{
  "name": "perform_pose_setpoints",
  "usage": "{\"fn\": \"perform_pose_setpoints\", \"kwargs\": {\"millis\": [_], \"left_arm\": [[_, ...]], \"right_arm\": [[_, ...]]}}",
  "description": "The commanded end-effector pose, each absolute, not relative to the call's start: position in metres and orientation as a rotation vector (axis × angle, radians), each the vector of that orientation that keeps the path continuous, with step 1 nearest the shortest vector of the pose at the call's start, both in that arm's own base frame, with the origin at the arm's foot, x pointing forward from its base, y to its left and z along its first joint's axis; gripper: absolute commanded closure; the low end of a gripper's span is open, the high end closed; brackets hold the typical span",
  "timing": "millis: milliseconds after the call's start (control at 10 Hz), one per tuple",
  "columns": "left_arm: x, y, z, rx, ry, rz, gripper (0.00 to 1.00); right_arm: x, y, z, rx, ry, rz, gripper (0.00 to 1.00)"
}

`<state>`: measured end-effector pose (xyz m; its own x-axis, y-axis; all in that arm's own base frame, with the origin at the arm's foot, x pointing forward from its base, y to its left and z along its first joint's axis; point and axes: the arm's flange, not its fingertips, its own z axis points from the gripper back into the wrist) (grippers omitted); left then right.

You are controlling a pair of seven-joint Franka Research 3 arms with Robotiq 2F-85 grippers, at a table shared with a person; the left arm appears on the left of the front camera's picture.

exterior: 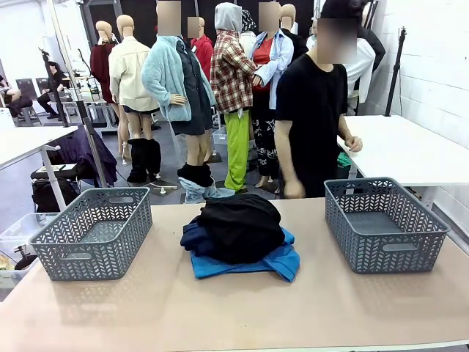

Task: Sort the tops and bottoms.
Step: Lift clothes from the center of the table with your left hand.

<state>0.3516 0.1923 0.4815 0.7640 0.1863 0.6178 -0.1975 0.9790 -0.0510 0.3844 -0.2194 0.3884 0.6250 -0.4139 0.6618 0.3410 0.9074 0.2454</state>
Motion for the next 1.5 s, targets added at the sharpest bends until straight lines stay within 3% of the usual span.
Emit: {"fn": "perform_pose_setpoints", "kwargs": {"millis": [0,1400], "left_arm": [[0.3514,0.1922,0.4813,0.017,-0.668,0.223,0.0],[0.3514,0.1922,0.4813,0.017,-0.668,0.223,0.0]], "right_arm": [[0.3838,-0.2171,0.3928,0.092,-0.777,-0.439,0.0],[0.3838,-0.2171,0.3928,0.092,-0.777,-0.439,0.0]]}}
